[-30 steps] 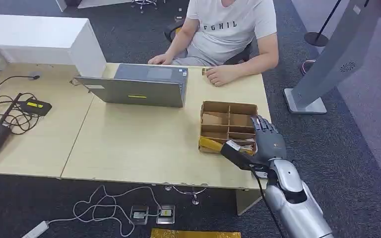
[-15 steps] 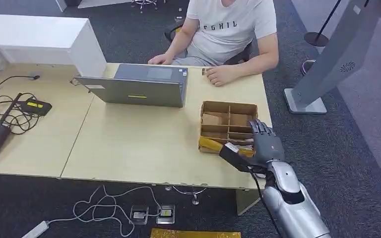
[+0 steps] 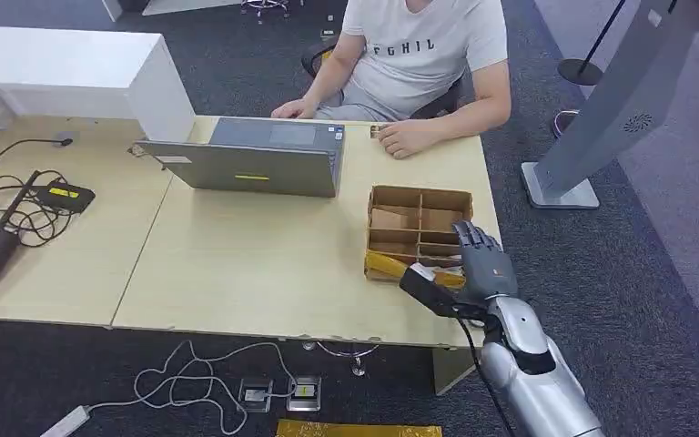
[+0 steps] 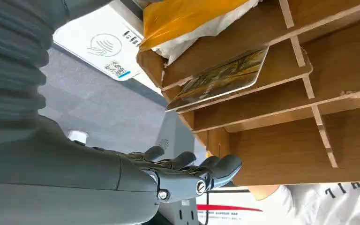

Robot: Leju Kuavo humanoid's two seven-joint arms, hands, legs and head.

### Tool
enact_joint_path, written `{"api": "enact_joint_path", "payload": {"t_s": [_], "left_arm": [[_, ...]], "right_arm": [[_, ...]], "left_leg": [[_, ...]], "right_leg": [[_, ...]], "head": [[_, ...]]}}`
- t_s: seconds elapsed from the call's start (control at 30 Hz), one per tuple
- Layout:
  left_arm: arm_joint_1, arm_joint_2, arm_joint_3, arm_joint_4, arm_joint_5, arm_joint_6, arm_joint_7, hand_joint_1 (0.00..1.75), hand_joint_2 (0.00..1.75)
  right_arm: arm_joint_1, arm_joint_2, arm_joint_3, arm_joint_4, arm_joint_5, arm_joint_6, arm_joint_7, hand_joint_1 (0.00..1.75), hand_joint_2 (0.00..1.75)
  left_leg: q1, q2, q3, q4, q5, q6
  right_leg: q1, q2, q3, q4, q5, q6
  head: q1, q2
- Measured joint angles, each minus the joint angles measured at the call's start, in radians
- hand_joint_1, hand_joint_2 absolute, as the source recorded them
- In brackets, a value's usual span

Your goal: Pass the card to the sensor for recognition and then transmit it.

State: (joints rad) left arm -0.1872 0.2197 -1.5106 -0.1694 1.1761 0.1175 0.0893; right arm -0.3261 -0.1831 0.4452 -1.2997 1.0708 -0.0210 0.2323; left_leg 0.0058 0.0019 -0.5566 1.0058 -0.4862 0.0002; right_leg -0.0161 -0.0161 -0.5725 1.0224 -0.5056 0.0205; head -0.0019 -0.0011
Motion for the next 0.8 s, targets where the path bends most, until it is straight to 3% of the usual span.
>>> {"api": "enact_joint_path", "payload": {"t_s": [0.3,0.33,0.37,0.8], "left_arm": [[0.0,0.0,0.0,0.0,-0.001,0.0,0.0,0.0,0.0],[0.0,0.0,0.0,0.0,-0.001,0.0,0.0,0.0,0.0],[0.0,0.0,0.0,0.0,-0.002,0.0,0.0,0.0,0.0],[0.0,0.0,-0.006,0.0,-0.002,-0.001,0.0,0.0,0.0]], "right_arm": [[0.0,0.003,0.001,0.0,-0.002,0.0,0.01,0.0,1.75],[0.0,0.003,0.001,0.0,-0.002,0.0,0.01,1.47,1.75],[0.0,0.003,0.001,0.0,-0.002,0.0,0.01,1.73,1.75],[0.001,0.004,0.002,0.004,-0.003,-0.024,-0.003,1.75,1.75]], "left_leg": [[0.0,0.0,0.0,0.0,0.0,0.0],[0.0,0.0,0.0,0.0,0.0,0.0],[0.0,0.0,0.0,0.0,0.0,0.0],[0.0,0.0,0.0,0.0,0.0,0.0]], "right_leg": [[0.0,0.0,0.0,0.0,0.0,0.0],[0.0,0.0,0.0,0.0,0.0,0.0],[0.0,0.0,0.0,0.0,0.0,0.0],[0.0,0.0,0.0,0.0,0.0,0.0]], "head": [[0.0,0.0],[0.0,0.0],[0.0,0.0],[0.0,0.0]]}}
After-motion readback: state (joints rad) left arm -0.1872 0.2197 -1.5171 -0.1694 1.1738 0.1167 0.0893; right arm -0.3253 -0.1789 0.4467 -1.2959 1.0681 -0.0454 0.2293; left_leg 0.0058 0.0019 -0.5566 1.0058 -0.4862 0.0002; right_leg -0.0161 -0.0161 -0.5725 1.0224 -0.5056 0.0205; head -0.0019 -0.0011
